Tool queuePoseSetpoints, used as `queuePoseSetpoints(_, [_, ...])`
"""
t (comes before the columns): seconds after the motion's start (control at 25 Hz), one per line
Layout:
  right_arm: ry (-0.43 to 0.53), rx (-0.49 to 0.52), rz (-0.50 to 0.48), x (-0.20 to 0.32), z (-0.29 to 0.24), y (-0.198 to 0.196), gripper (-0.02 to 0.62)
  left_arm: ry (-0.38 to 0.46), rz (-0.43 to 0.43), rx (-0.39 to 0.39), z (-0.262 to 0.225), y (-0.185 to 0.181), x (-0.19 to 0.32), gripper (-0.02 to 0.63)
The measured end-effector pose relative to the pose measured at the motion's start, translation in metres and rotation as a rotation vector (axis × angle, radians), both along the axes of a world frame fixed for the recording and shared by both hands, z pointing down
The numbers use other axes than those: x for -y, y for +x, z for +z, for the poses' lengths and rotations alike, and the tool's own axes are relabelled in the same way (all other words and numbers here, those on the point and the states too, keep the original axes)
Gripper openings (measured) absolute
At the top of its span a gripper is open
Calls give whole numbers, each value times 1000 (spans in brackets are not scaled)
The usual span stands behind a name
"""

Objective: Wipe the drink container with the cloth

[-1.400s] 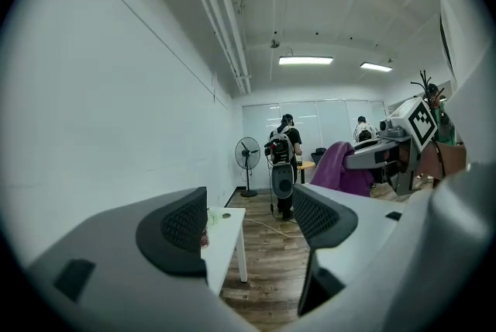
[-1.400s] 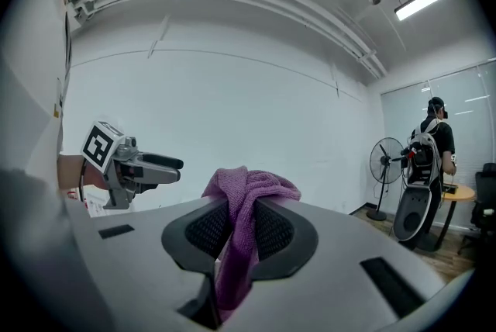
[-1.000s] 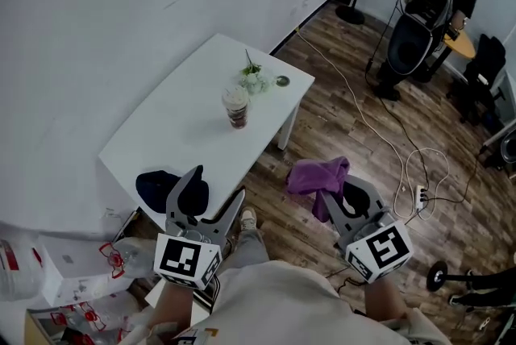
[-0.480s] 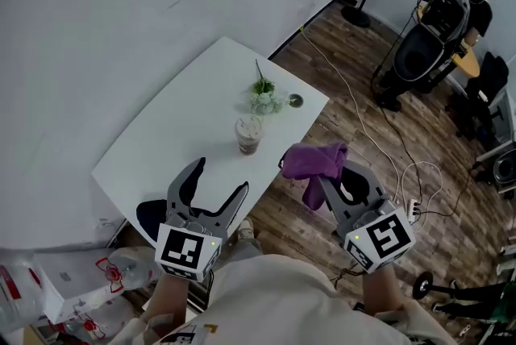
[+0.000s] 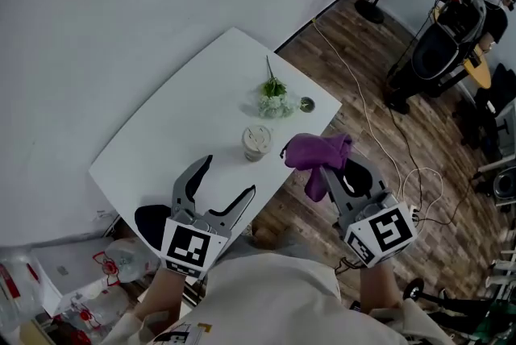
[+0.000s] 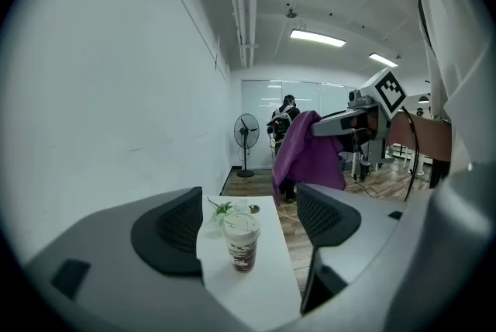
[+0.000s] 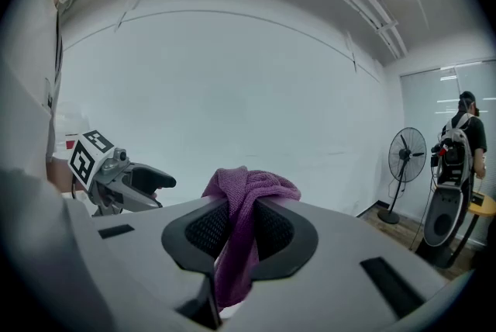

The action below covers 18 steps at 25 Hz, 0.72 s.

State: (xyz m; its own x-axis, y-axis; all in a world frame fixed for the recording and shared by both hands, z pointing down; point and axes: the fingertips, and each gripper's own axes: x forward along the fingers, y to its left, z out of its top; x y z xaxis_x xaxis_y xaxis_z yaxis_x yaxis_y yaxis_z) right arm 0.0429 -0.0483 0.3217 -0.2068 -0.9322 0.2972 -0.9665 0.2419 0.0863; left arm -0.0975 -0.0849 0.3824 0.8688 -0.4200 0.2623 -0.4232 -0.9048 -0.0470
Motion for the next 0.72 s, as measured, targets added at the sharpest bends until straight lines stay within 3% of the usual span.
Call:
queuePoseSetpoints(0.36, [-22, 101, -172, 49, 18, 39, 83, -64, -187, 68, 29, 39, 25, 385])
queuePoseSetpoints(0.56, [-27, 103, -272, 74, 19, 54, 83, -99, -259, 80, 38, 58, 30, 391])
queuePoseSetpoints(0.72, [-36, 108, -331, 90, 21, 59, 83, -78, -319, 174, 60, 65, 39, 410])
